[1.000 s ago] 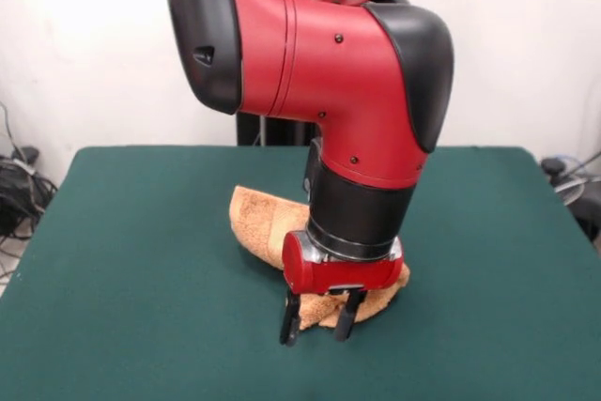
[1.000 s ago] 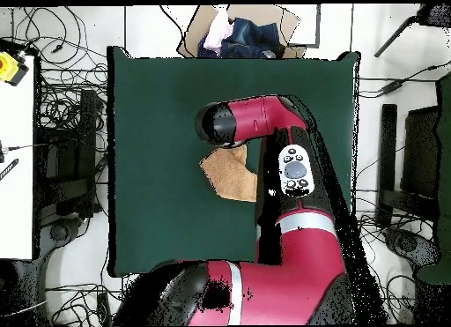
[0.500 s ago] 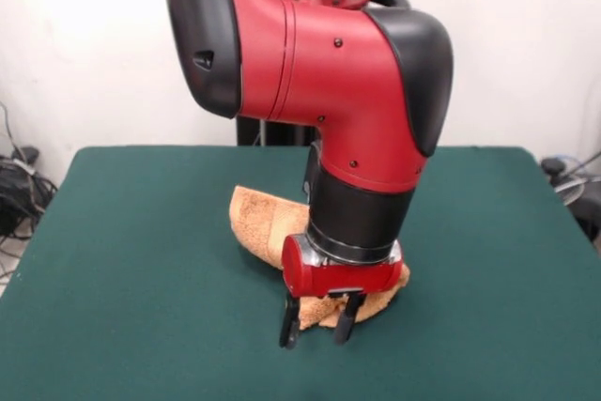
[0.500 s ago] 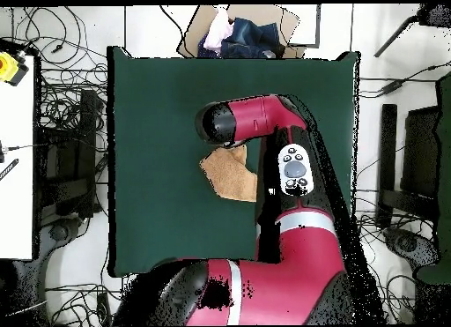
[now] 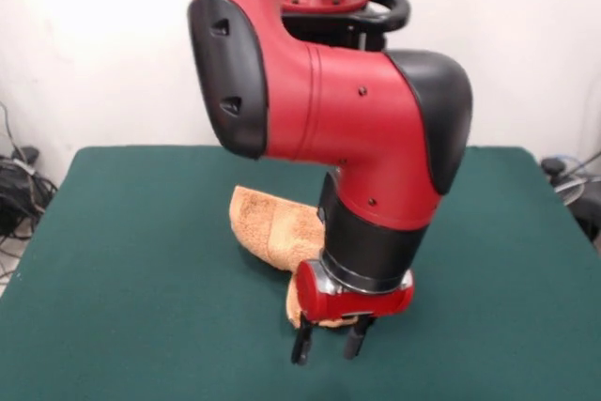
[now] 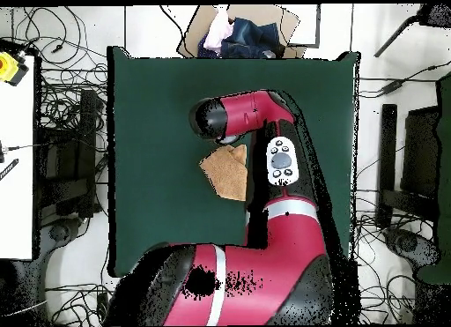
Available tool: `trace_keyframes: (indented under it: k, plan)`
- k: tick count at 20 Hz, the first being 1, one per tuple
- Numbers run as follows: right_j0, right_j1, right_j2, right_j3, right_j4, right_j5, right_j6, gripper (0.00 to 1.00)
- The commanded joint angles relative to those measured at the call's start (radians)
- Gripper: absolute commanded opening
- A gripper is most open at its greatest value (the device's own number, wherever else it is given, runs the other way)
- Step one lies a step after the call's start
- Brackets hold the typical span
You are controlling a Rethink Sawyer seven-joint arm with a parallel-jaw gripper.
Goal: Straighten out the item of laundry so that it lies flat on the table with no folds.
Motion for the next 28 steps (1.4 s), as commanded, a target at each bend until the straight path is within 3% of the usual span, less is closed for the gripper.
trace_keyframes:
  k: [1,17,28]
  plan:
    - [0.041,0.069,-0.033,-0.061,-0.011,0.187,0.033,1.0]
    - [0.078,0.12,-0.075,-0.161,-0.05,0.415,-0.007,1.0]
    - [0.083,0.157,-0.078,-0.212,-0.04,0.431,0.002,1.0]
